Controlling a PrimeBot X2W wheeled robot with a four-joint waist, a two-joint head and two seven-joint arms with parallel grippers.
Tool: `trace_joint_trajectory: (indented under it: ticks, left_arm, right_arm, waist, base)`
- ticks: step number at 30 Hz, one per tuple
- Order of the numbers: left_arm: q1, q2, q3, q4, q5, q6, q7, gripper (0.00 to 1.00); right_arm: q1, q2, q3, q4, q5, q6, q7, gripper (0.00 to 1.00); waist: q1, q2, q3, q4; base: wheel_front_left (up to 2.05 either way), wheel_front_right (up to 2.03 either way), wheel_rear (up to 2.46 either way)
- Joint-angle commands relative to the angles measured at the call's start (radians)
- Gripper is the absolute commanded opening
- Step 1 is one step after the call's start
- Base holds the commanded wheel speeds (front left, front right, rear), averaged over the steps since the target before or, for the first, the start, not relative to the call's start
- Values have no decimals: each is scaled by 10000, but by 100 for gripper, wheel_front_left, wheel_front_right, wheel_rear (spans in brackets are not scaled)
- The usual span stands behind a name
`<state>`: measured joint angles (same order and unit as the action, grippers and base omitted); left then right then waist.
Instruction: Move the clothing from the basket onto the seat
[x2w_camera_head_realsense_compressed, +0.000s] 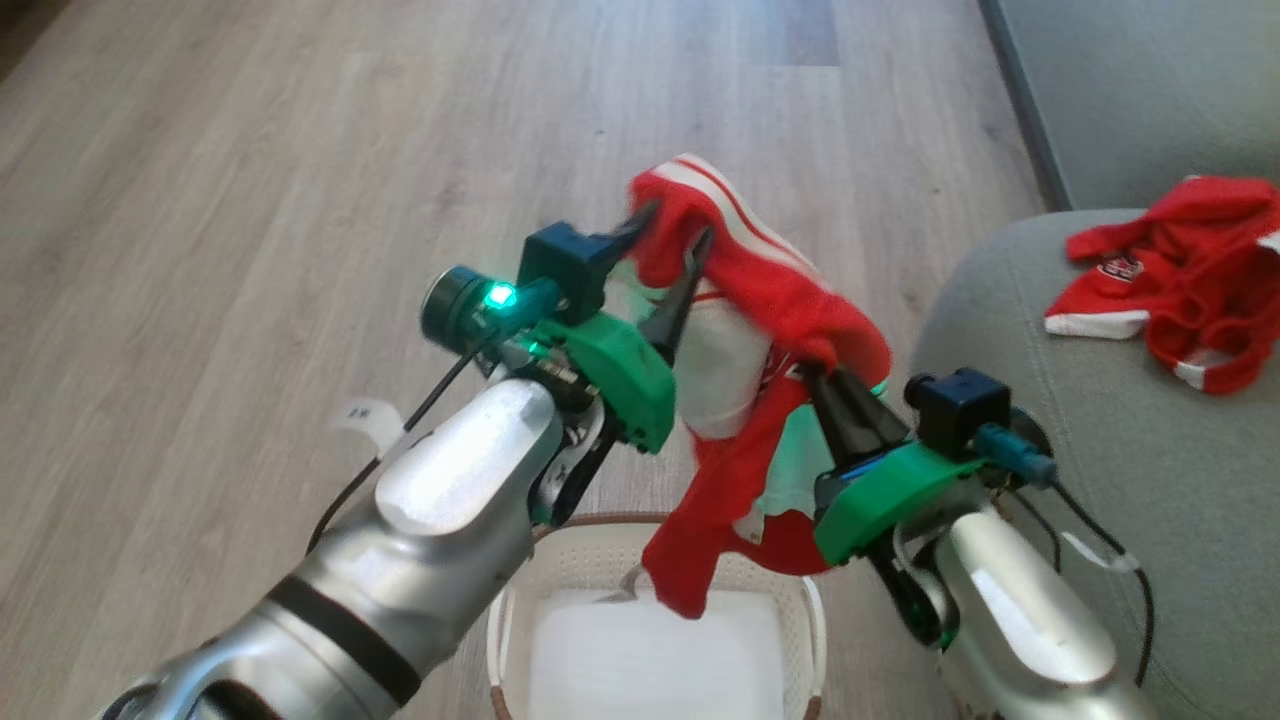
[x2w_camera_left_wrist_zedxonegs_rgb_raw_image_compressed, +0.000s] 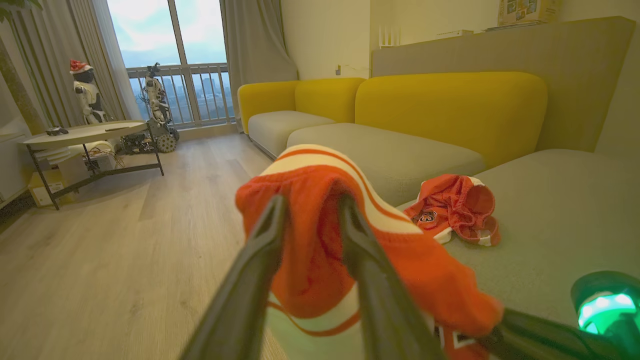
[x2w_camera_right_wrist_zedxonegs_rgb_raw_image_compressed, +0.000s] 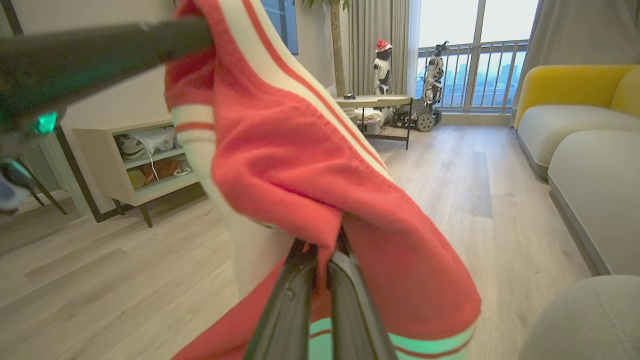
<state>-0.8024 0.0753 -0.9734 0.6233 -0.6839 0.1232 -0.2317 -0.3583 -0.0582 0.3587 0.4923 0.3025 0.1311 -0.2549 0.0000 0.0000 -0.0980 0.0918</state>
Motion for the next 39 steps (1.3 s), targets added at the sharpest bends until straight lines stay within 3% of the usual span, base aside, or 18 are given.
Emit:
trace_joint_trajectory:
  ticks: [1, 9, 16, 25, 33, 39]
  left_arm:
    - [-356, 245, 486, -146, -92, 10, -151, 100]
    - [416, 320, 737, -100, 11, -41, -285, 100]
    - [1316, 304, 1102, -938, 682, -85, -297, 100]
    - [2546, 144, 1527, -1457, 1388, -259, -299, 100]
    - [2951, -60, 1890, -1656, 1942, -422, -299, 100]
    - [3021, -174, 2021, -1674, 2248, -549, -300, 100]
  right_arm:
    - [-381, 80, -68, -549, -193, -4, -69, 0]
    - [-196, 80, -1199, -1404, -1018, -4, -69, 0]
    - [147, 80, -1876, -2014, -1659, -4, -69, 0]
    - [756, 80, -2776, -2981, -2481, -4, -69, 0]
    - [914, 65, -3210, -3693, -2768, -4, 185, 0]
    - [601, -209, -3310, -3930, -2827, -4, 373, 0]
  waist:
    - [0, 0, 27, -226]
    - [0, 0, 88, -951]
    - [0, 0, 170, -1646]
    - [0, 0, 361, -3045]
    - [0, 0, 631, -4127]
    - [0, 0, 921, -4425]
  base:
    - [0, 0, 0]
    - [0, 0, 0]
    - [0, 0, 0]
    - [0, 0, 0]
    - [0, 0, 0]
    - [0, 0, 0]
